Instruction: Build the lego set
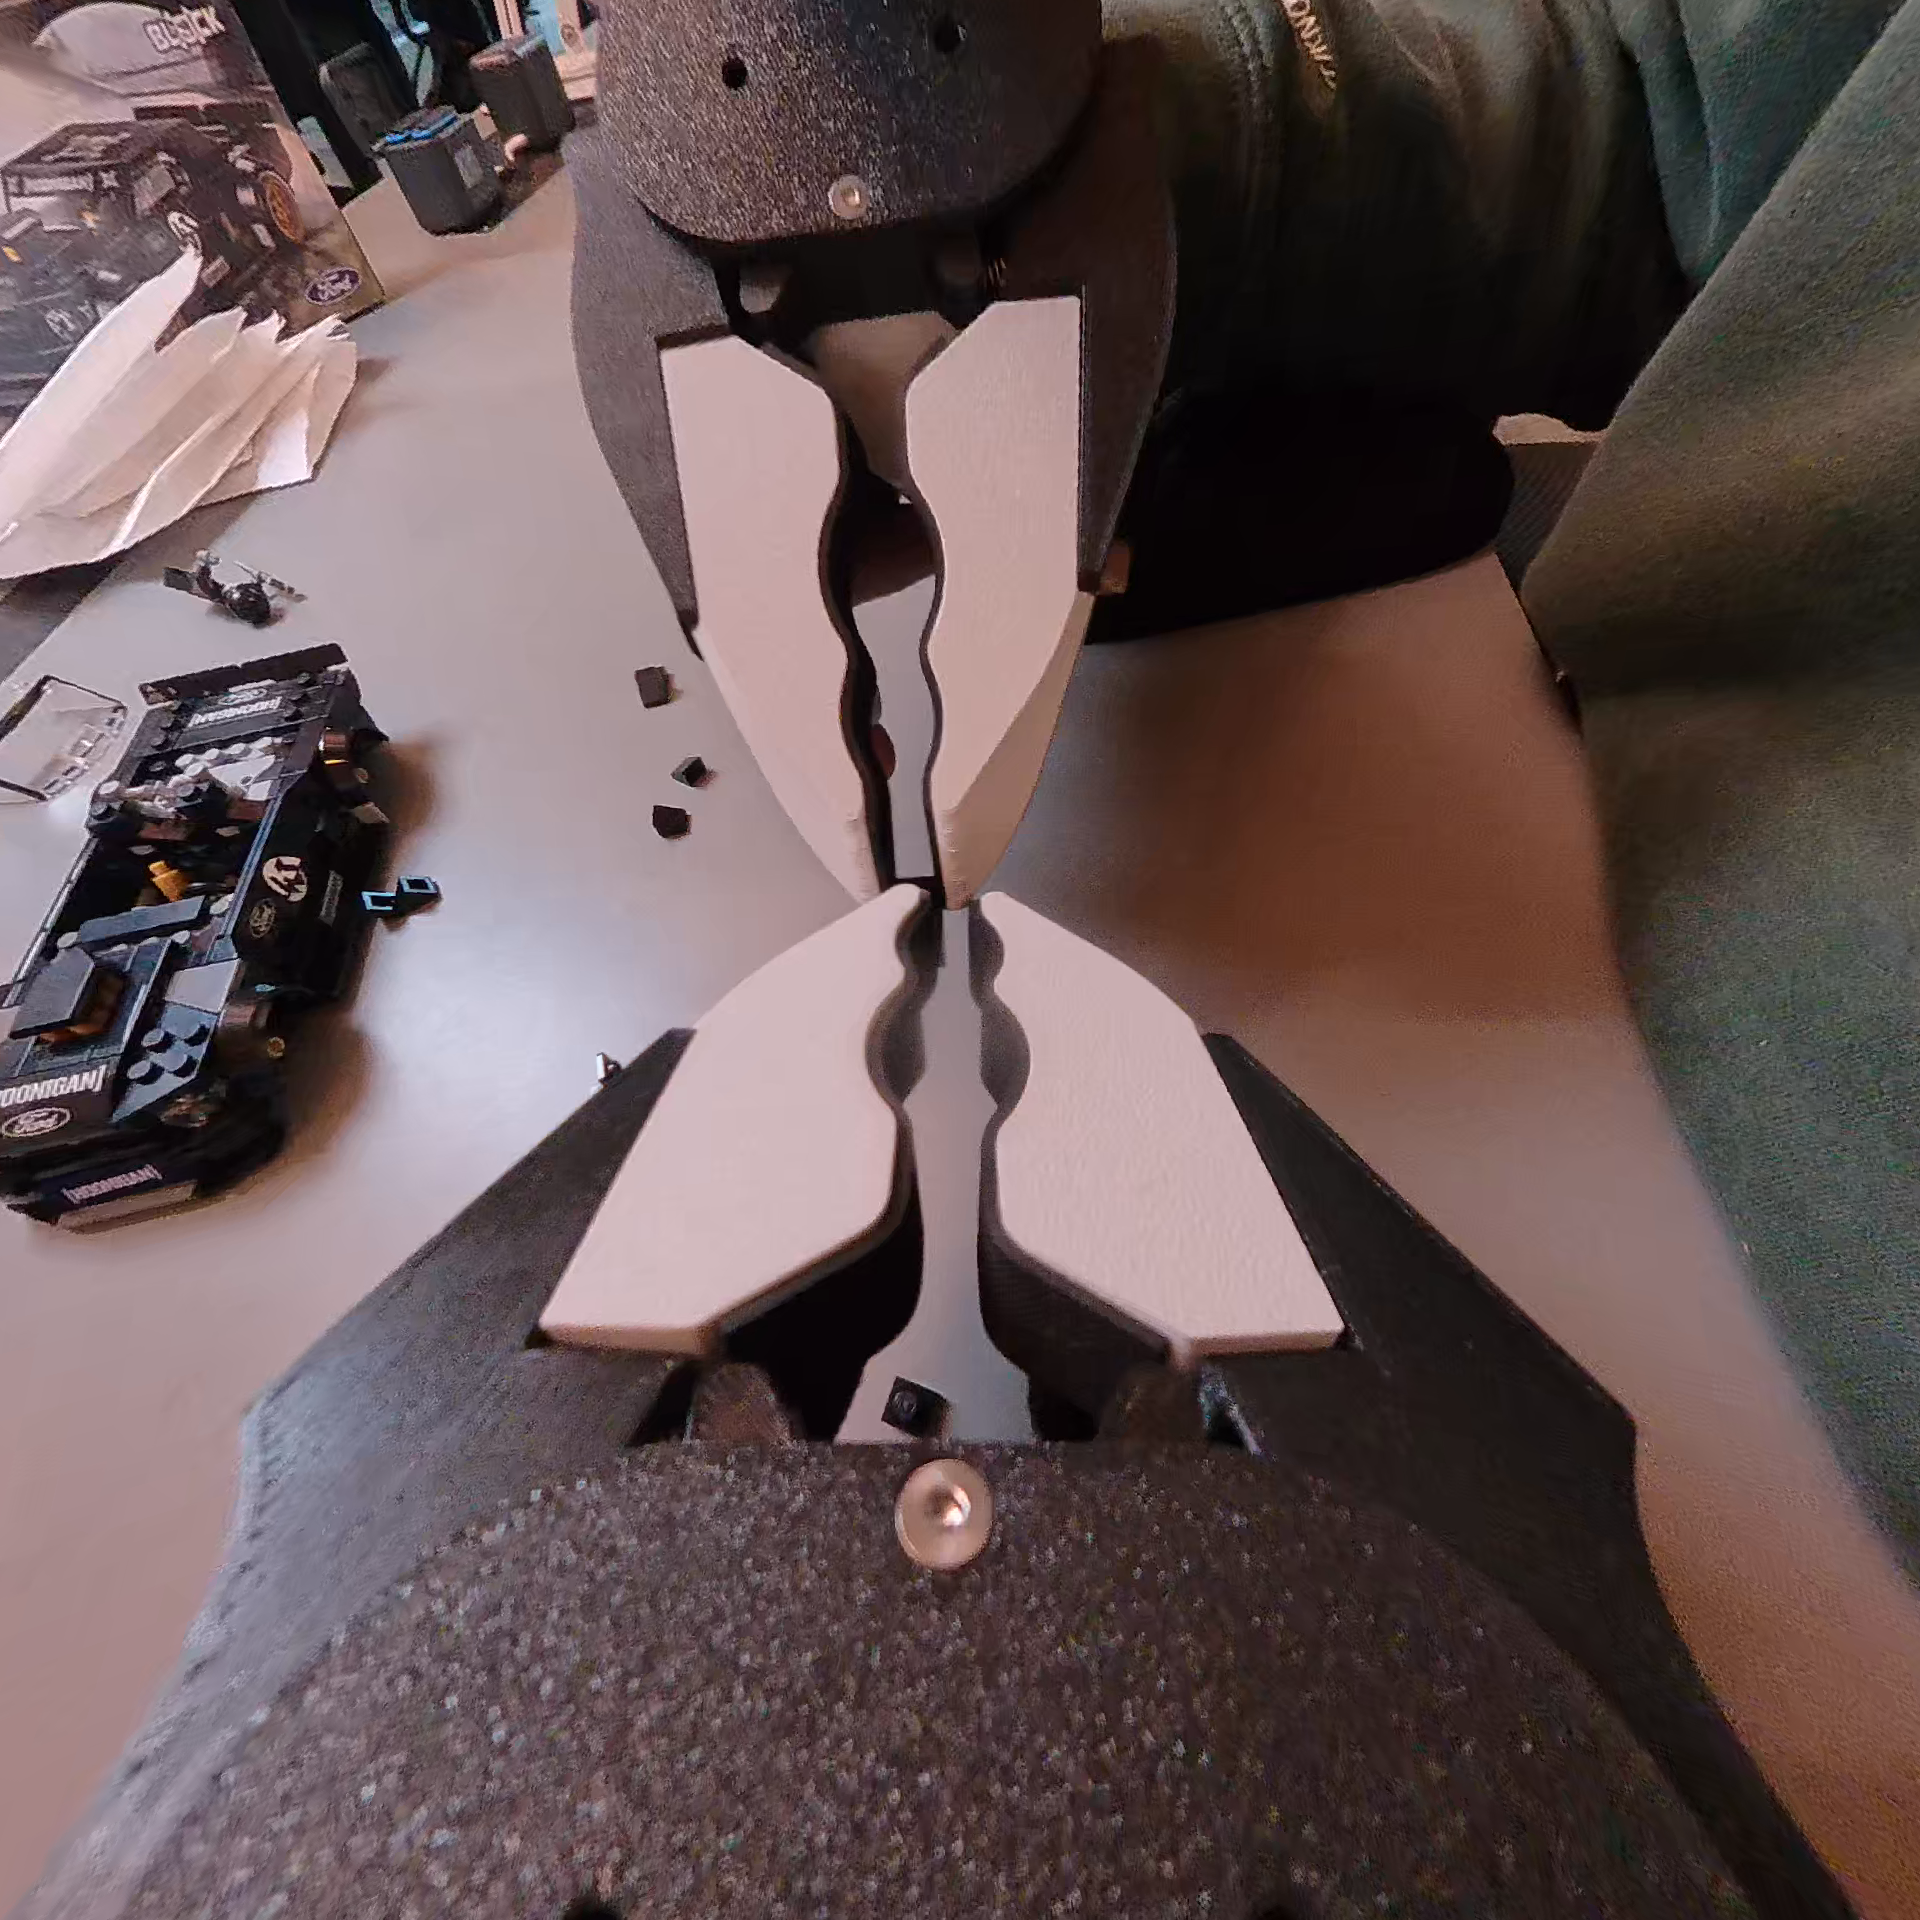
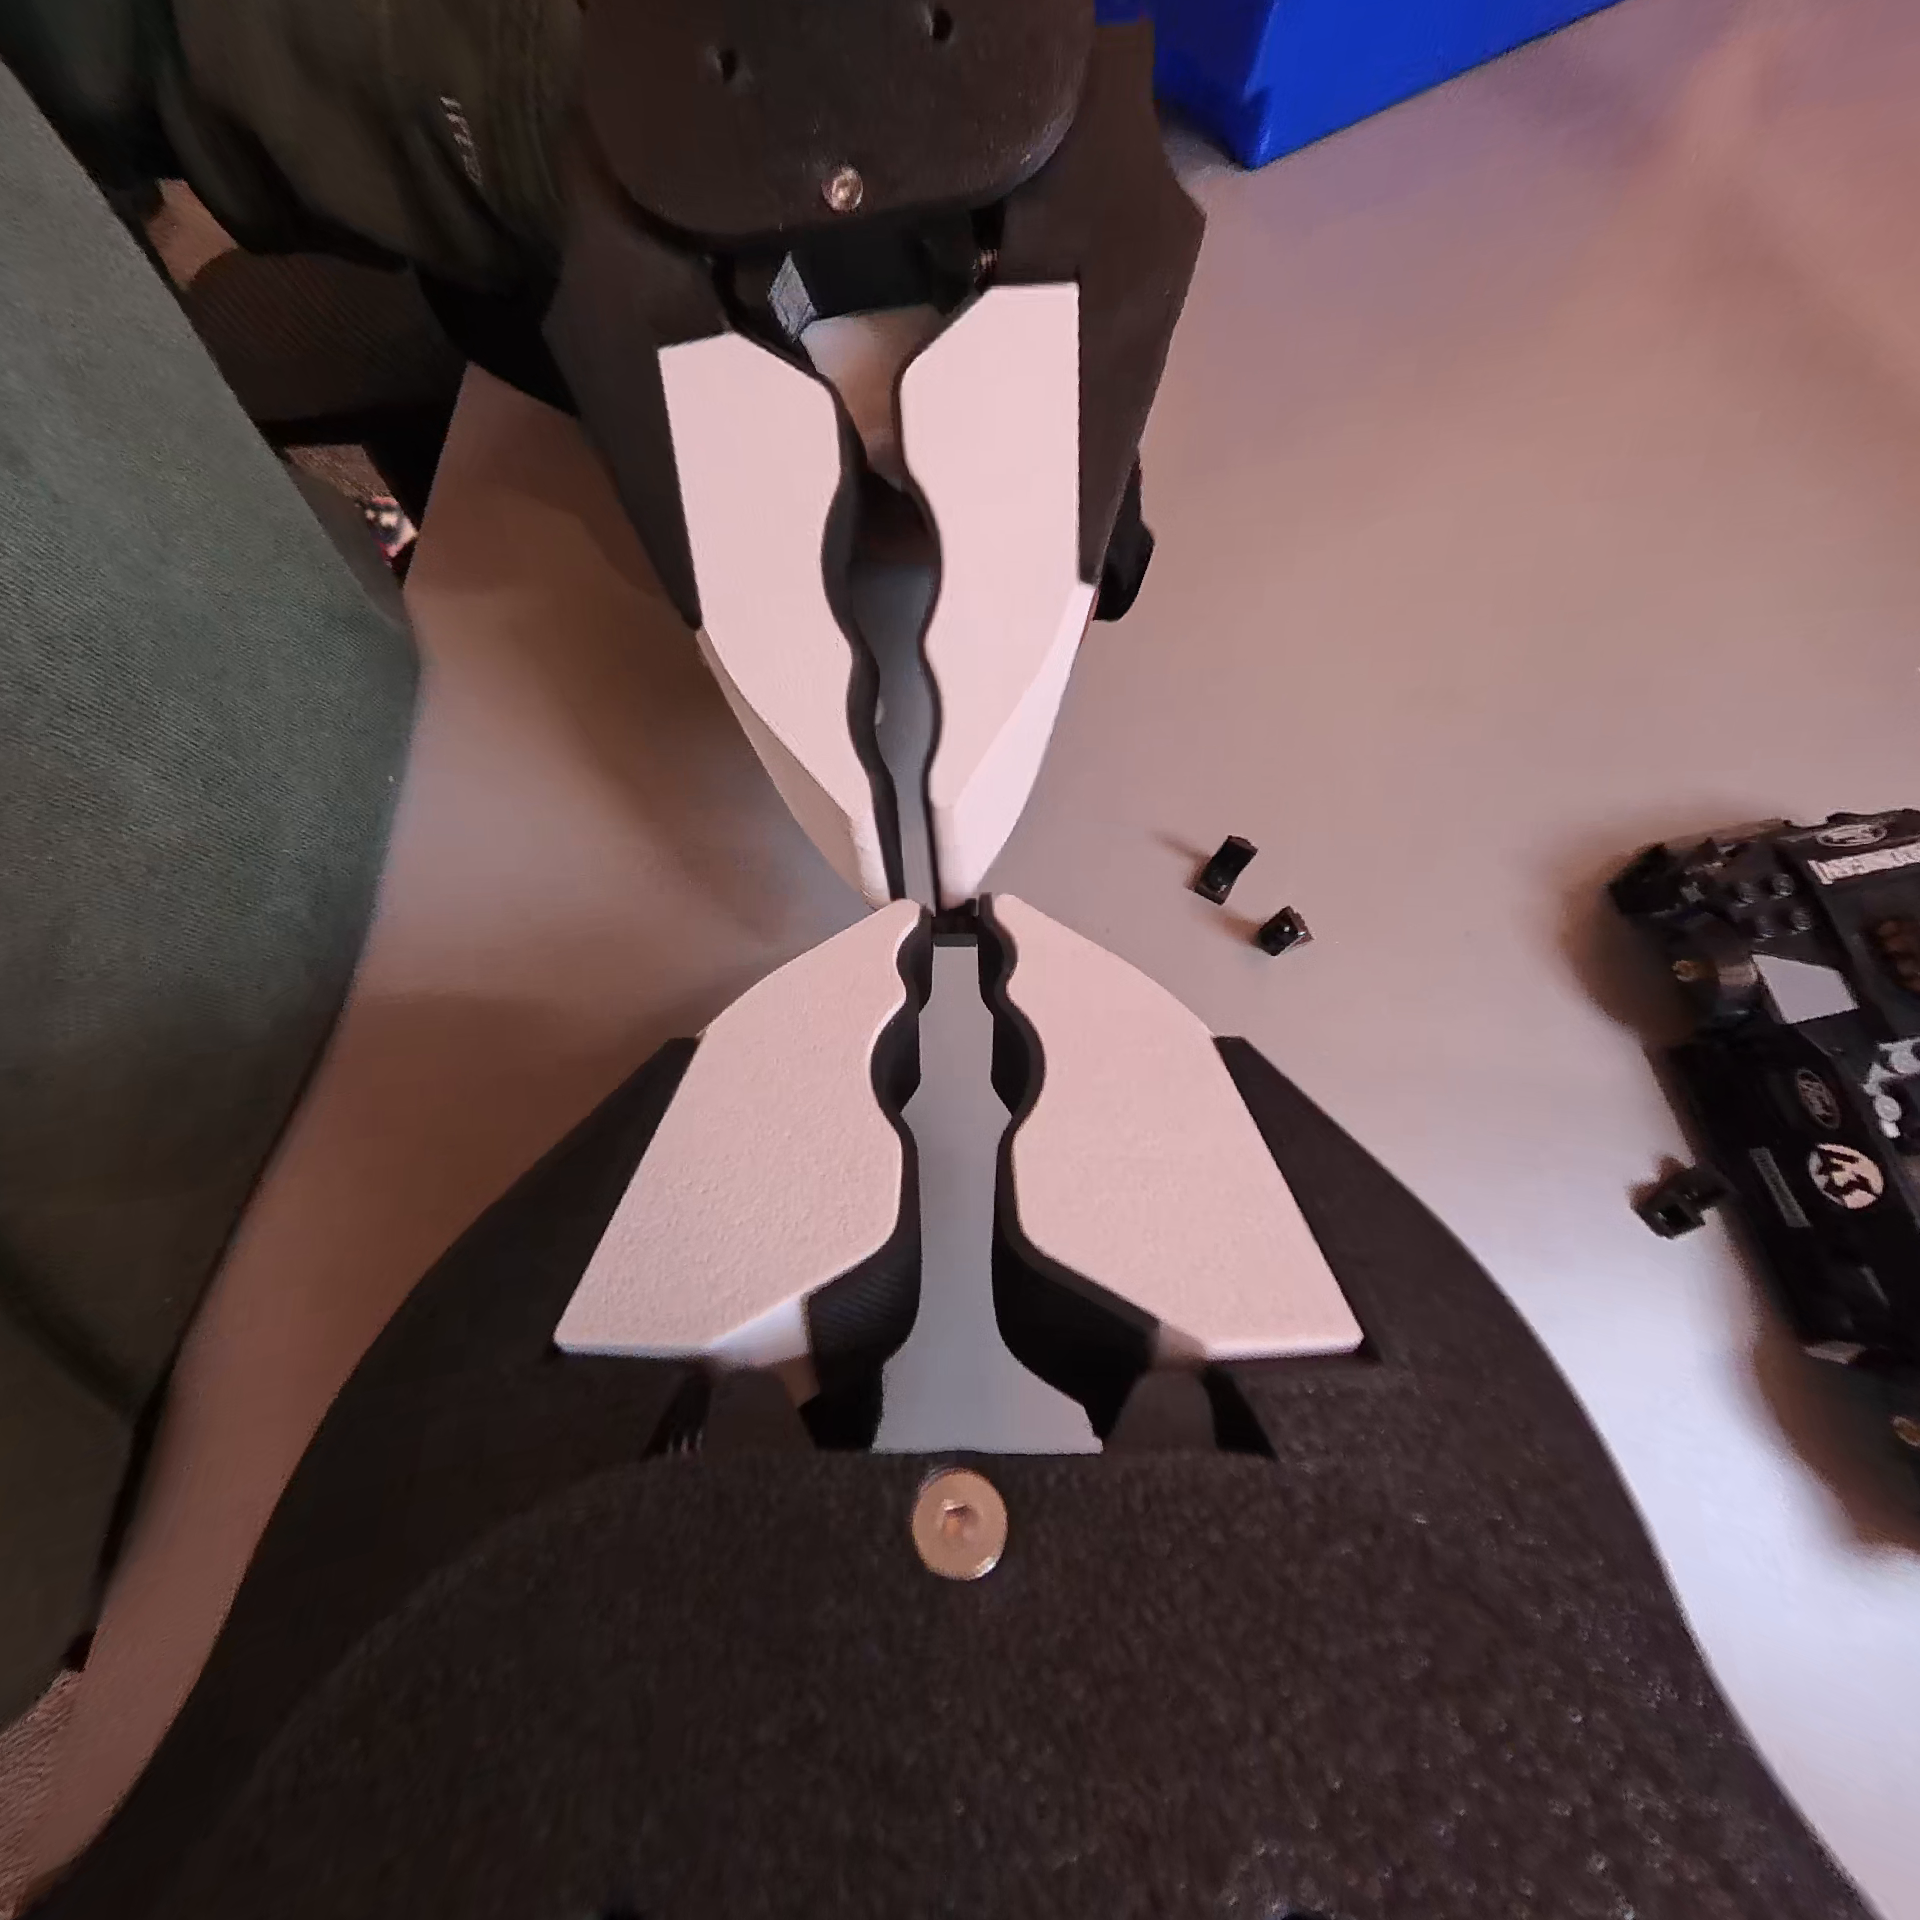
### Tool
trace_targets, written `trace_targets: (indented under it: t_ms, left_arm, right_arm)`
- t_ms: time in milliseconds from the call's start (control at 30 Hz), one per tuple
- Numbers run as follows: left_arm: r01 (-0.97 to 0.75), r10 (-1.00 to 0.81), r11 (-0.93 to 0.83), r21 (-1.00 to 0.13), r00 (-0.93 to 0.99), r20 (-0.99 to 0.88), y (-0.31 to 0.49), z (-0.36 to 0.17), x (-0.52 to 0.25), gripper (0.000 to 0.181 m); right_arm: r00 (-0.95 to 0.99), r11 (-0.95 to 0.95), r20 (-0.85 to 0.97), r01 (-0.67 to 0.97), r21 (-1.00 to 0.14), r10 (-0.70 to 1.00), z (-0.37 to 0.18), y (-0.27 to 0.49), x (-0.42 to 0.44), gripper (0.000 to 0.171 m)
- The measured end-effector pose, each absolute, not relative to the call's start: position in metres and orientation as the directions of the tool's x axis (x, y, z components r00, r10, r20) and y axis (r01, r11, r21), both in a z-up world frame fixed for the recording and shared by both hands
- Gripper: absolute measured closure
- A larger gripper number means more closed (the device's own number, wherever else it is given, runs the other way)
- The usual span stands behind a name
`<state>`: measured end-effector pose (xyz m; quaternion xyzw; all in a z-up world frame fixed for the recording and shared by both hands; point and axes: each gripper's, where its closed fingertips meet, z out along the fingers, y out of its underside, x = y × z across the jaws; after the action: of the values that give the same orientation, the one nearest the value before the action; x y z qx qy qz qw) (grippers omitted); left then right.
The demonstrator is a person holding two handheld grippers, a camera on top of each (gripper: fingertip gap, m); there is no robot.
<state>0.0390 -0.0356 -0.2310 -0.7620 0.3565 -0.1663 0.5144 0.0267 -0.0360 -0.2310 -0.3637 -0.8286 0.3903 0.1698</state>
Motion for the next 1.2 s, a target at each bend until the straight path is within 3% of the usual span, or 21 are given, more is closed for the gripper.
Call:
trace_targets:
  t_ms: [400, 567, 1200]
  left_arm:
    - [-0.310, -0.697, -0.211, -0.927, 0.712, -0.080, -0.034, -0.221, 0.034, 0.181]
    - [-0.296, -0.696, -0.213, -0.931, 0.715, -0.068, -0.034, -0.220, 0.033, 0.171]
    - [-0.242, -0.693, -0.214, -0.946, 0.721, -0.028, -0.034, -0.212, 0.033, 0.174]
  right_arm:
    - [-0.676, 0.378, -0.013, 0.428, -0.821, 0.737, -0.214, -0.035, 0.025, 0.163]
    - [-0.681, 0.374, -0.024, 0.431, -0.821, 0.732, -0.216, -0.036, 0.025, 0.163]
    - [-0.700, 0.296, -0.038, 0.349, -0.889, 0.713, -0.193, -0.042, 0.024, 0.164]
